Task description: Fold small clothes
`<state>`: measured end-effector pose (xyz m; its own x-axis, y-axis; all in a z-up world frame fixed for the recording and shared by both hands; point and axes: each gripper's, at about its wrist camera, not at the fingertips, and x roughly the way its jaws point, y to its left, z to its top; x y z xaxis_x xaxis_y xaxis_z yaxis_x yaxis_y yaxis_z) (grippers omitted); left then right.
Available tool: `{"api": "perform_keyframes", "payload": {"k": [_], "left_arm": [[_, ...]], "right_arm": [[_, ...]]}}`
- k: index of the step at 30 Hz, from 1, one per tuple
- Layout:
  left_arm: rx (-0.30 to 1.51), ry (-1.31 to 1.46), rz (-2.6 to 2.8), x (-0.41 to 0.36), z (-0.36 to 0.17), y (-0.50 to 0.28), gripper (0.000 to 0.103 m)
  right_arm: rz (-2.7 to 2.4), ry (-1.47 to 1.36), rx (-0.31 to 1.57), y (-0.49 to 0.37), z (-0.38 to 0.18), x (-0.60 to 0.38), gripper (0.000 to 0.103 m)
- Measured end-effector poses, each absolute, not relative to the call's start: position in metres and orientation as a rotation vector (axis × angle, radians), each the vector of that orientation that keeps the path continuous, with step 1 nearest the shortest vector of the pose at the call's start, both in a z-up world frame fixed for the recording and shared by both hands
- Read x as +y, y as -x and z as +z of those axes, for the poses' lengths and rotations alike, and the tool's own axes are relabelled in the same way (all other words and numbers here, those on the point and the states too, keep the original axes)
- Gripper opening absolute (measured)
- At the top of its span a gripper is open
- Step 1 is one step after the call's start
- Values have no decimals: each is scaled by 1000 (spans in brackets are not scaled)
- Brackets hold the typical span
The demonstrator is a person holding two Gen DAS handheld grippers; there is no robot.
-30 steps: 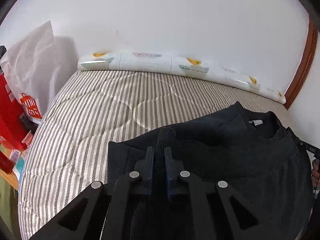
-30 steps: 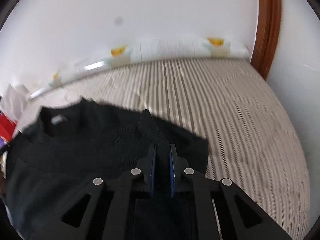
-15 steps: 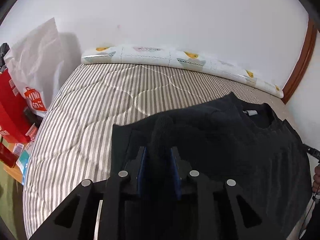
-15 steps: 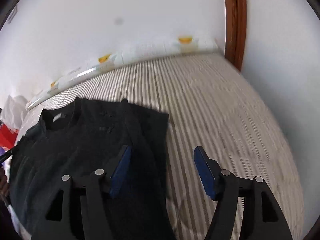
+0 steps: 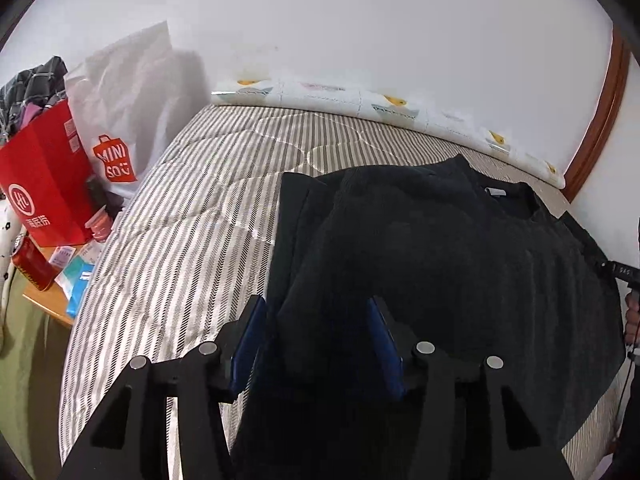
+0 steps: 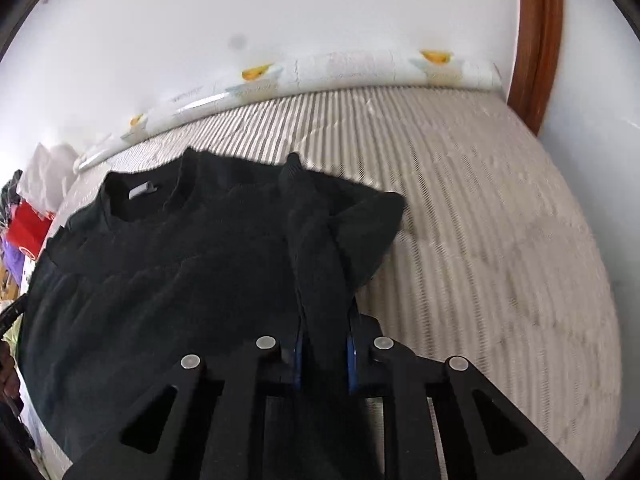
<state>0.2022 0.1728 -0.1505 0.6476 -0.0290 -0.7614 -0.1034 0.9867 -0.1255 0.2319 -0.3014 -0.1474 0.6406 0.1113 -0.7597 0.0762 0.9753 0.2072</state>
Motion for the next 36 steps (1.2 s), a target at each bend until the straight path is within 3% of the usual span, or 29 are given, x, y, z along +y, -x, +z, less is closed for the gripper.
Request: {"api": "perform_keyframes", "payload": {"k": [8, 19, 31, 36], "left_arm": [[827, 130, 45, 172, -139, -191, 51], [853, 134, 101, 189, -157, -173, 54], [887, 77, 188, 220, -174, -137, 60], [917, 67, 219, 235, -180, -119, 62]], "right_arm": [[-96, -164, 912, -228, -134, -363, 14], [-256, -151, 837, -197, -123, -352, 30], [-152, -179, 734, -165, -105, -202, 45], [-69, -133, 727, -168, -115, -118, 45]]}}
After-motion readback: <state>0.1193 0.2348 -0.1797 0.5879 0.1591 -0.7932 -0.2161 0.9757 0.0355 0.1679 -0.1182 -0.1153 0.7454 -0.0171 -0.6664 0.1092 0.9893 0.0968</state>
